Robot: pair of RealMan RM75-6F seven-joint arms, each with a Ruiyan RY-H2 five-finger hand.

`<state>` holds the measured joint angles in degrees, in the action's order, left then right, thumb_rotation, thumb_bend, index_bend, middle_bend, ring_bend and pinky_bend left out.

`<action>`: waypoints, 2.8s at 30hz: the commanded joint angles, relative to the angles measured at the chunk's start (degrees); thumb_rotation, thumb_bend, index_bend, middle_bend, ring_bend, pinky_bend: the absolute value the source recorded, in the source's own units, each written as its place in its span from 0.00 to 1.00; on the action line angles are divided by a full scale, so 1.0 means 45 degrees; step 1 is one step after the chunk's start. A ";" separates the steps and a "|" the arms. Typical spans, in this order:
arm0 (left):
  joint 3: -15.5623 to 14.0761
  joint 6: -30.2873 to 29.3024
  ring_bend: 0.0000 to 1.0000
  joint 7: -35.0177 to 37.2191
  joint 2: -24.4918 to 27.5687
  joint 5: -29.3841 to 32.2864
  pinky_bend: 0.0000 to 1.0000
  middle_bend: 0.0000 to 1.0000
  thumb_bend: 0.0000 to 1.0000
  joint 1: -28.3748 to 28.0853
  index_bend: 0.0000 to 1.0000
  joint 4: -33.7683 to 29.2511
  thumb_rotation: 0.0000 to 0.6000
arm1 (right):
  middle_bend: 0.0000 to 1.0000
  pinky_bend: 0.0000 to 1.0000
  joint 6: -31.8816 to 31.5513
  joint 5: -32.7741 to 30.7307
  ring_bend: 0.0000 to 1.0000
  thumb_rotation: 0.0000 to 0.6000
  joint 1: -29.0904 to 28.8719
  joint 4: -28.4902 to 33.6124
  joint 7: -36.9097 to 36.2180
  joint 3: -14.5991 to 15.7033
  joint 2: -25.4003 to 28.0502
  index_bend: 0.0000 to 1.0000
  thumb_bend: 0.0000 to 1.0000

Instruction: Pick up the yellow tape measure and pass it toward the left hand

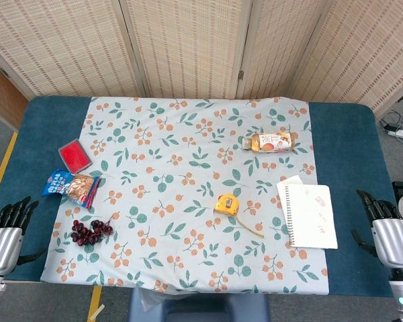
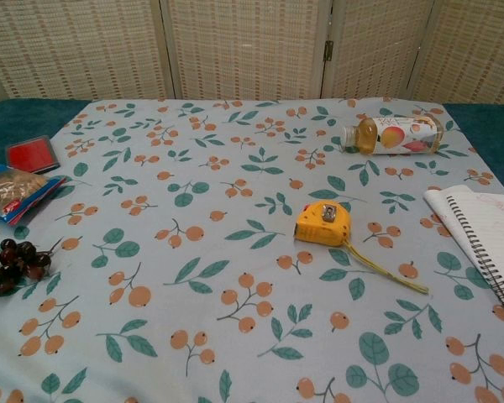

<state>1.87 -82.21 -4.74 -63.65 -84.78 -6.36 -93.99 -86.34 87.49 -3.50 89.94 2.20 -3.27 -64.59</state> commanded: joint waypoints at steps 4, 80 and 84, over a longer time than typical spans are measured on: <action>0.0088 -0.0108 0.00 -0.0052 -0.0165 0.0066 0.00 0.00 0.18 -0.0004 0.00 0.0090 1.00 | 0.17 0.18 -0.0022 -0.0024 0.23 1.00 0.0004 0.0049 0.0004 -0.0025 0.0033 0.06 0.34; -0.0060 -0.0462 0.00 0.0789 -0.0140 -0.0372 0.00 0.00 0.18 0.0167 0.00 0.0207 1.00 | 0.10 0.02 0.8293 -0.5774 0.11 1.00 -0.8481 -0.3694 0.4769 -0.2076 -0.7677 0.00 0.22; -0.0059 -0.0511 0.00 0.0776 -0.0106 -0.0352 0.00 0.00 0.18 0.0203 0.00 0.0164 1.00 | 0.18 0.02 0.8520 -0.5980 0.16 1.00 -0.8689 -0.3795 0.4849 -0.2033 -0.7699 0.09 0.22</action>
<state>1.61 -84.49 -1.24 -64.15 -86.38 -5.47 -93.23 -48.24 60.85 -42.37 73.02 23.90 -12.47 -99.18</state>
